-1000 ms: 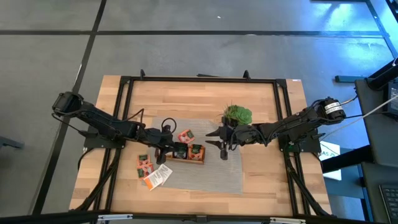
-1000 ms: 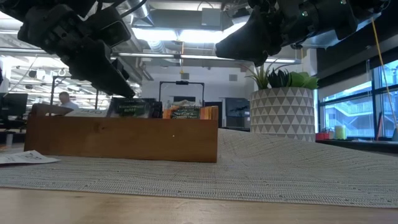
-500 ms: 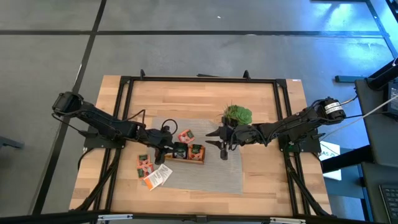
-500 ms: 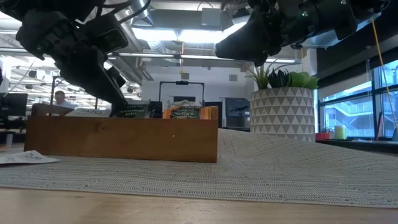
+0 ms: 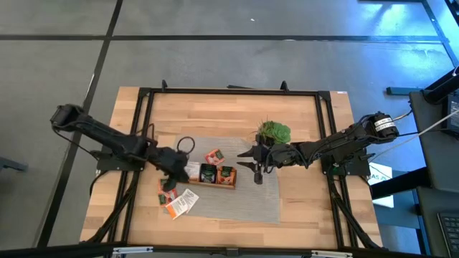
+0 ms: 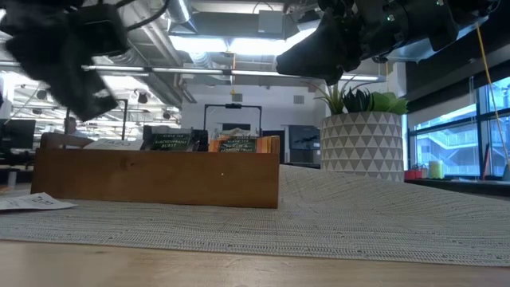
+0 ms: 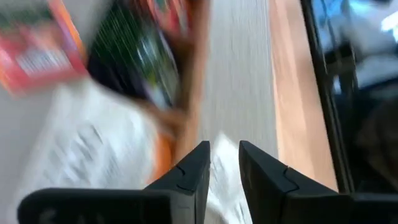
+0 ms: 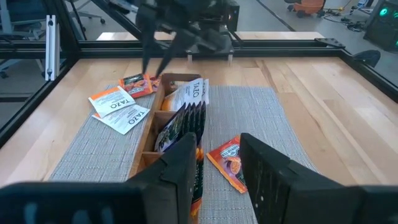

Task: Pick & Place Tea
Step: Put the orange tea bag into the right section of the wooden organizer

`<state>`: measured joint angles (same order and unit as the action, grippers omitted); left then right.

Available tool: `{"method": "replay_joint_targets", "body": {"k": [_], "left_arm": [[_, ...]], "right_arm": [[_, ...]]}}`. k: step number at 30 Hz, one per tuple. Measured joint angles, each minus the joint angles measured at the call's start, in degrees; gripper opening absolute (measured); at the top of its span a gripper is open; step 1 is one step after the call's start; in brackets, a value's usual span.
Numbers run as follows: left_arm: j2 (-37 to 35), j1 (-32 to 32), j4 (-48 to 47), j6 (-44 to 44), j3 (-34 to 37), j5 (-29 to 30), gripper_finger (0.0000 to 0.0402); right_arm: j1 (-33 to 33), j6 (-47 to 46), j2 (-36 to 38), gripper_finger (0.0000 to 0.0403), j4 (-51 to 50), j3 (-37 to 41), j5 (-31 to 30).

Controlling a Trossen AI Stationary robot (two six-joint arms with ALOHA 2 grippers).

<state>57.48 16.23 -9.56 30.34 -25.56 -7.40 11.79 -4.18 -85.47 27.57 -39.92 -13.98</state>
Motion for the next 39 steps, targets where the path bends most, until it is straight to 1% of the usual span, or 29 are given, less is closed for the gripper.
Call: {"method": "replay_joint_targets", "body": {"k": [3,7,10,13,14,17,20,22,24,26,27,30,34,39], "left_arm": [[0.6,3.5,-3.0,0.6,0.0,0.0,0.008],[2.7,7.3,-2.4,-0.8,0.0,-0.2,0.0072],[3.4,8.6,-2.2,-0.9,0.0,-0.1,0.006],[3.5,8.6,-2.2,-1.0,0.0,3.1,0.0047],[3.5,8.4,-2.2,-0.9,0.0,3.5,0.0042],[2.7,7.3,-3.8,2.3,0.0,2.9,0.0027],[0.1,6.2,-8.0,2.9,0.0,3.5,0.0009],[-2.2,5.2,-9.7,1.2,0.0,5.6,0.0003],[-4.9,4.0,-10.6,-0.2,0.0,7.0,0.0004],[-7.3,2.8,-10.1,-1.8,0.0,7.1,0.0007],[-8.5,2.2,-10.0,-2.5,0.0,7.3,0.0008],[-11.1,0.8,-10.0,-4.8,0.0,8.2,0.0006],[-12.5,-0.5,-9.9,-8.4,0.0,8.4,0.0002],[-12.6,-1.9,-9.9,-13.2,0.0,8.4,0.0007]], "right_arm": [[0.0,0.1,0.0,0.0127,0.0,0.0,0.0],[0.0,-1.3,0.0,0.0127,0.0,0.0,0.0],[-0.1,-0.4,0.0,0.0127,0.7,0.0,0.0],[-1.0,1.7,0.0,0.0126,2.1,0.0,0.0],[-1.6,0.8,0.0,0.0126,1.9,-0.1,0.1],[-5.0,-6.5,0.0,0.0126,-1.0,-0.1,0.6],[-8.3,-7.2,-1.5,0.0126,-4.0,-0.1,1.9],[-10.2,-6.9,-3.2,0.0126,-4.3,-1.1,4.4],[-11.8,-4.0,-4.9,0.0126,-6.6,-3.4,8.3],[-12.3,-0.7,-6.4,0.0126,-11.2,-7.6,10.2],[-12.3,0.5,-7.0,0.0126,-15.0,-10.3,10.6],[-11.1,1.5,-9.7,0.0126,-29.9,-18.6,9.0],[-8.9,-2.1,-14.6,0.0126,-49.4,-27.5,4.4],[-7.2,-8.5,-21.1,0.0126,-65.0,-34.9,2.8]]}}
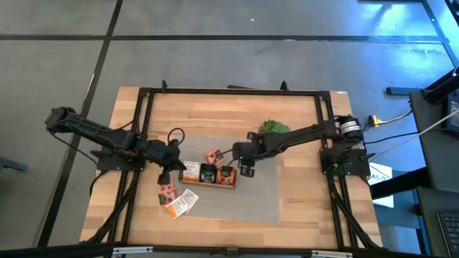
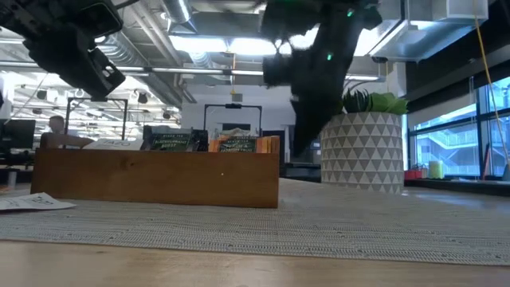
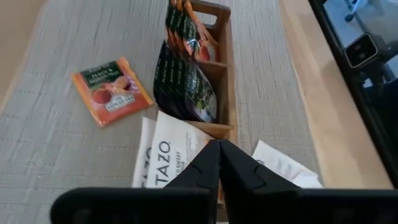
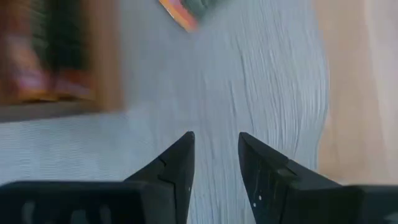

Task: Pick & Place Tea
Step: Put the orange tea bag into the right section of the wooden organizer

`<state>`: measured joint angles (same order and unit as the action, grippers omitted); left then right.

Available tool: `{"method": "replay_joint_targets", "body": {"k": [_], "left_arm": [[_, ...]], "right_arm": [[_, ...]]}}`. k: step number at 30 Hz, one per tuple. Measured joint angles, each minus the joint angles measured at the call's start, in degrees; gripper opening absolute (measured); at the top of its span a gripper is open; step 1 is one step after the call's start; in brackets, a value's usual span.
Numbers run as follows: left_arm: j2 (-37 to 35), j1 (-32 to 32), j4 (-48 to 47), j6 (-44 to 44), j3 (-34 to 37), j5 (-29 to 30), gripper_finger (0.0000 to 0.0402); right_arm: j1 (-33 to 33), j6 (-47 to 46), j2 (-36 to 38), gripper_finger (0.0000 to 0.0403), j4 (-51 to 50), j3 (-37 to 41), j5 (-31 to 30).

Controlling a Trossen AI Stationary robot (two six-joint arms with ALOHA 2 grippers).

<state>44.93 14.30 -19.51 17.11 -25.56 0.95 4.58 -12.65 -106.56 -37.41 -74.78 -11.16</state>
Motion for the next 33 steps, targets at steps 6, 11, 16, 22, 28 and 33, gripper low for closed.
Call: {"method": "replay_joint_targets", "body": {"k": [6,11,16,22,28,33], "left_arm": [[0.0,-0.6,0.0,-3.4,0.0,0.0,0.0002],[0.0,-0.5,-0.7,-2.6,0.0,0.0,0.0006],[0.0,-0.5,-2.2,-1.5,0.0,0.8,0.0005],[0.0,-0.5,-2.2,-1.3,0.0,2.1,0.0004],[0.0,-0.5,-7.2,0.1,0.0,11.9,0.0002],[0.8,-0.6,-13.4,4.7,0.0,25.3,0.0005]], "right_arm": [[0.0,-4.2,-6.6,0.0126,-12.2,-6.3,-4.2],[-0.2,-8.2,-8.9,0.0126,-20.4,-8.7,-6.7],[-1.2,-11.2,-8.9,0.0126,-25.1,-7.8,-6.9],[-1.5,-11.1,-8.9,0.0126,-23.6,-7.2,-9.8],[-1.4,-7.4,-8.9,0.0126,-14.3,-7.3,-9.8],[-1.4,-3.6,-8.9,0.0126,-6.1,-7.3,-7.4]]}}
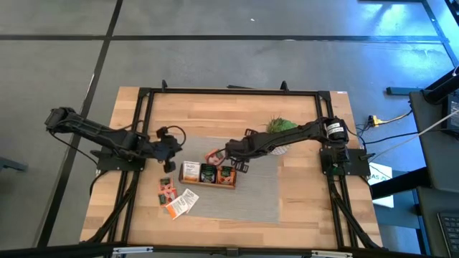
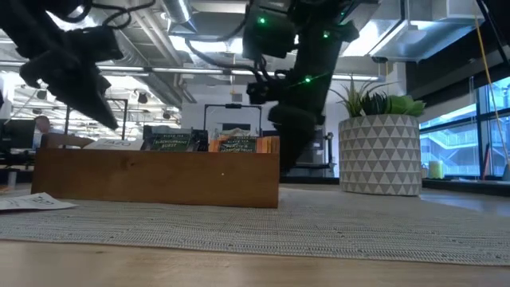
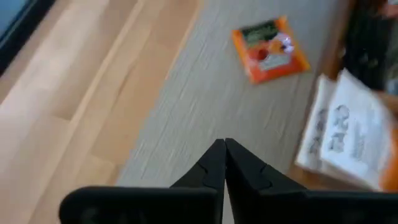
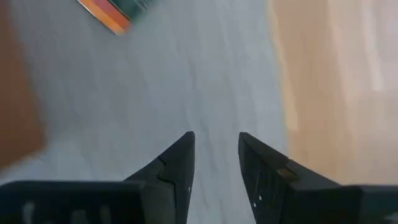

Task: Pick & Place Tea
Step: Put the orange tea bag into the right section of the wooden organizer

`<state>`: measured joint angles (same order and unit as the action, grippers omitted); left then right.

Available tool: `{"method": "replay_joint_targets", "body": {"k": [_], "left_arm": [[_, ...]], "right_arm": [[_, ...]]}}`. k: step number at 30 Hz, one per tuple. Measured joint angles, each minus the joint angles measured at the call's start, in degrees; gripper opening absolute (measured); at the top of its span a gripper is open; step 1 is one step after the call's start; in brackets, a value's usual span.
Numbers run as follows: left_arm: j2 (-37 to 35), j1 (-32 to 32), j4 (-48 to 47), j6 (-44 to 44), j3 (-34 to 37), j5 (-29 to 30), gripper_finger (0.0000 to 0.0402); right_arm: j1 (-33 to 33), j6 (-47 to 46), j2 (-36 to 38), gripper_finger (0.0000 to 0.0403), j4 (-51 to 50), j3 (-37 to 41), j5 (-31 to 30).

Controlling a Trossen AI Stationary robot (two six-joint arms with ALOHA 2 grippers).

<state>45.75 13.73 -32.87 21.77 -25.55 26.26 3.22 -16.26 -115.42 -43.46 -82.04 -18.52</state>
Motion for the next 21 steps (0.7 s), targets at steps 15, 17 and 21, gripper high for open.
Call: {"method": "replay_joint_targets", "body": {"k": [15,17,21], "left_arm": [[7.5,0.1,8.9,4.5,3.7,-13.5,0.0003],[7.4,0.1,9.5,4.7,3.7,-14.6,0.0004],[7.4,0.1,9.8,4.7,3.7,-13.2,0.0002]], "right_arm": [[0.0,6.1,0.1,0.0126,5.0,-0.8,0.7],[-0.1,6.6,0.1,0.0126,6.6,-0.8,0.7],[-1.4,8.5,0.1,0.0126,11.9,-0.8,6.3]]}}
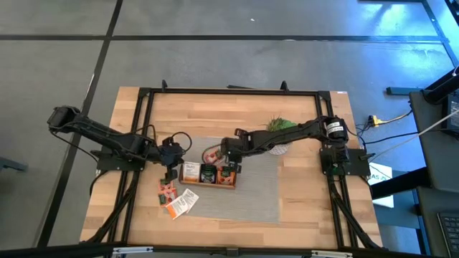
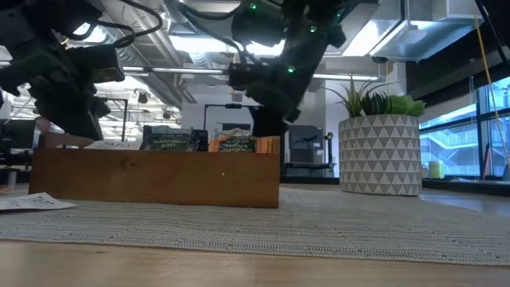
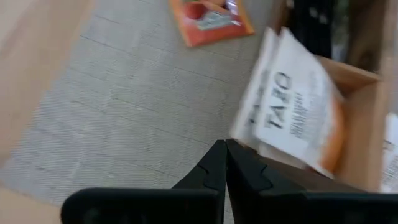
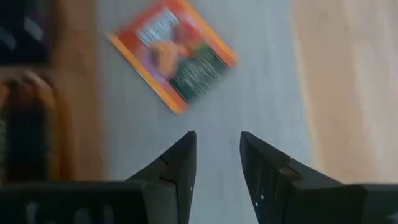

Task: Pick & Place Tea
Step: Put the orange tea bag into the right section of the wooden organizer

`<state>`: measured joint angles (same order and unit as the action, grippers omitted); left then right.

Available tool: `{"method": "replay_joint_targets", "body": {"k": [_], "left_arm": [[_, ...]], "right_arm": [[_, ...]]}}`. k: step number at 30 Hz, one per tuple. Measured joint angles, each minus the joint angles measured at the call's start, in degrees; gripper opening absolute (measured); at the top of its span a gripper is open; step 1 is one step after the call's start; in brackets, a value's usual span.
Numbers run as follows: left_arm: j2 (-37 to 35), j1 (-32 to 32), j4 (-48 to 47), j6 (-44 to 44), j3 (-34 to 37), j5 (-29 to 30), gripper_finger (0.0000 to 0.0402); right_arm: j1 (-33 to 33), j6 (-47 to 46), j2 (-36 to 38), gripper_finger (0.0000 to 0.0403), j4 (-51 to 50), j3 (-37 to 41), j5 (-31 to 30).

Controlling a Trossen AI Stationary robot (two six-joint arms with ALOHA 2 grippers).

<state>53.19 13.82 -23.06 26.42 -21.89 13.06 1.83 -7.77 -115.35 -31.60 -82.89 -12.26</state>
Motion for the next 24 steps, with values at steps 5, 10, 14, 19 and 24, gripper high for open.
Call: {"method": "replay_joint_targets", "body": {"k": [5,10,14,19,24], "left_arm": [[-0.4,-0.8,-1.1,-3.6,0.0,6.3,0.0005],[-0.6,-4.9,2.4,-10.9,0.0,3.8,0.0002],[-0.6,-10.5,8.4,-17.3,0.0,-2.7,0.0003],[0.5,-17.4,15.2,-23.3,-0.1,-12.1,0.0002],[6.0,-21.6,23.2,-26.9,-0.1,-16.0,0.0002]], "right_arm": [[-4.4,0.3,0.0,0.0126,6.4,0.0,10.4],[-7.0,6.1,0.0,0.0126,11.4,0.0,17.9],[-7.7,6.3,0.0,0.0126,14.2,0.0,18.2],[-8.8,6.9,-0.3,0.0126,14.9,0.0,17.9],[-9.9,9.1,-1.7,0.0126,16.9,0.1,18.0]]}}
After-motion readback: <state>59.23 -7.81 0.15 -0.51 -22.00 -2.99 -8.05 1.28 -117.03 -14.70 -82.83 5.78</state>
